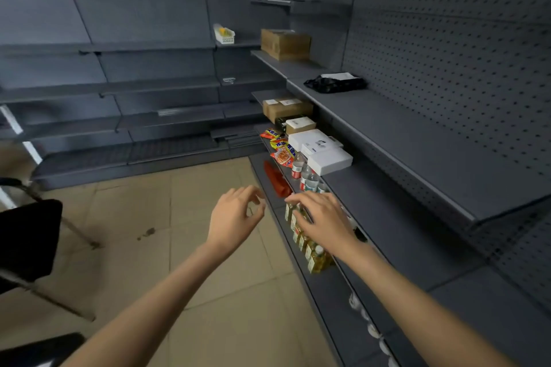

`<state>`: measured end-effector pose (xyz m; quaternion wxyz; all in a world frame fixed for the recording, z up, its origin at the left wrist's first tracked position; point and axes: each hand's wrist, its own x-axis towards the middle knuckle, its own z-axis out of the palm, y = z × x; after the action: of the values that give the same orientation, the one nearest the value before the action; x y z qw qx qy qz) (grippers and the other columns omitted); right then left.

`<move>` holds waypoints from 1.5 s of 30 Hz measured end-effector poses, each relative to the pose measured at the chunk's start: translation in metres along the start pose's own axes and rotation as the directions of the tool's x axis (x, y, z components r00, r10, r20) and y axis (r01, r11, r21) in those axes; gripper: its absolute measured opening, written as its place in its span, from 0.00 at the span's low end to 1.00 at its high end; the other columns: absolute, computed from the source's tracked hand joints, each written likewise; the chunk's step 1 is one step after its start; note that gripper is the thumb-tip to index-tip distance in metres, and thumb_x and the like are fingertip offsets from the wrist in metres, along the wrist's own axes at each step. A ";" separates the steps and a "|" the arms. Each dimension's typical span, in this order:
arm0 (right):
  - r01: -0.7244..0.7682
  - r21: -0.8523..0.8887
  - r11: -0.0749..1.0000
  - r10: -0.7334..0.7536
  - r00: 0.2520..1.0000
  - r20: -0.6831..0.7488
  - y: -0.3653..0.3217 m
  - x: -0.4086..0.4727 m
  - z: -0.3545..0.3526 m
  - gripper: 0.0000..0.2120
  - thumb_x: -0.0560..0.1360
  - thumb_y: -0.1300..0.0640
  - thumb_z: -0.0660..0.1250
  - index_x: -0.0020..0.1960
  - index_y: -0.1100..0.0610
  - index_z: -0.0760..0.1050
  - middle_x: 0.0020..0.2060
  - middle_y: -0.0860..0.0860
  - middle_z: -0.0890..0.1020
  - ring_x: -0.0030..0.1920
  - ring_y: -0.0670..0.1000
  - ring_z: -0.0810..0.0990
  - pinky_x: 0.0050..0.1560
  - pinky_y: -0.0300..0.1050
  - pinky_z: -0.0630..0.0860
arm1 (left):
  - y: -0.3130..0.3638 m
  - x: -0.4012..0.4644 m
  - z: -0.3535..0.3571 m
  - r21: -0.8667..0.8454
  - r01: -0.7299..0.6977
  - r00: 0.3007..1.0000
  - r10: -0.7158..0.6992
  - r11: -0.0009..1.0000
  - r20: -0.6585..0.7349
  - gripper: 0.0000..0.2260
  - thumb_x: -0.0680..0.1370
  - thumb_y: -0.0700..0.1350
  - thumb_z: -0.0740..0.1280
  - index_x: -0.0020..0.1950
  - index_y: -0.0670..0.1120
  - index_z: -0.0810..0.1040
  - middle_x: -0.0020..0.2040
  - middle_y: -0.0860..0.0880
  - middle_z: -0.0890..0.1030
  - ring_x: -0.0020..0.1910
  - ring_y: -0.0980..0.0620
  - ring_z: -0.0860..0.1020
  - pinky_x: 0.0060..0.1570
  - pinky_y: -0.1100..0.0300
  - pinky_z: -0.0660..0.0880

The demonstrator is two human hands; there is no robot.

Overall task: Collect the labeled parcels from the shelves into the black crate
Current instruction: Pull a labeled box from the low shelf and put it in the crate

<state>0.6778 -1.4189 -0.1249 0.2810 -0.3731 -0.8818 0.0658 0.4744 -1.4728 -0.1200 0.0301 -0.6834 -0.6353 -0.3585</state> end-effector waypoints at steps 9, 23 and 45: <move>0.101 0.099 0.990 -0.107 0.993 0.055 0.021 0.105 0.076 0.12 0.76 0.56 0.65 0.58 0.48 0.76 0.50 0.42 0.80 0.51 0.43 0.76 0.55 0.46 0.69 | -0.083 0.050 0.021 0.077 0.102 0.995 -0.101 0.992 -0.014 0.11 0.72 0.55 0.59 0.47 0.52 0.75 0.41 0.57 0.78 0.42 0.54 0.75 0.42 0.57 0.71; 0.222 0.188 0.957 -0.247 0.961 0.124 0.069 0.326 0.178 0.12 0.77 0.55 0.63 0.60 0.48 0.74 0.53 0.43 0.79 0.53 0.43 0.76 0.58 0.45 0.66 | -0.235 0.195 0.040 0.184 0.263 0.965 -0.256 0.947 -0.060 0.07 0.71 0.51 0.64 0.47 0.51 0.76 0.40 0.57 0.78 0.42 0.54 0.75 0.41 0.60 0.68; 0.061 0.103 0.993 -0.071 0.993 0.096 0.088 0.653 0.355 0.09 0.77 0.53 0.63 0.57 0.50 0.75 0.51 0.44 0.78 0.52 0.45 0.76 0.58 0.45 0.67 | -0.554 0.452 0.045 0.243 0.055 0.984 -0.095 0.968 0.152 0.06 0.74 0.49 0.67 0.48 0.49 0.75 0.44 0.55 0.78 0.44 0.52 0.75 0.44 0.58 0.71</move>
<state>0.1714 -0.8689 -0.1578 0.2569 -0.3257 -0.9021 0.1188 -0.0274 -0.9622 -0.1440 0.0463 -0.6772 -0.6994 -0.2238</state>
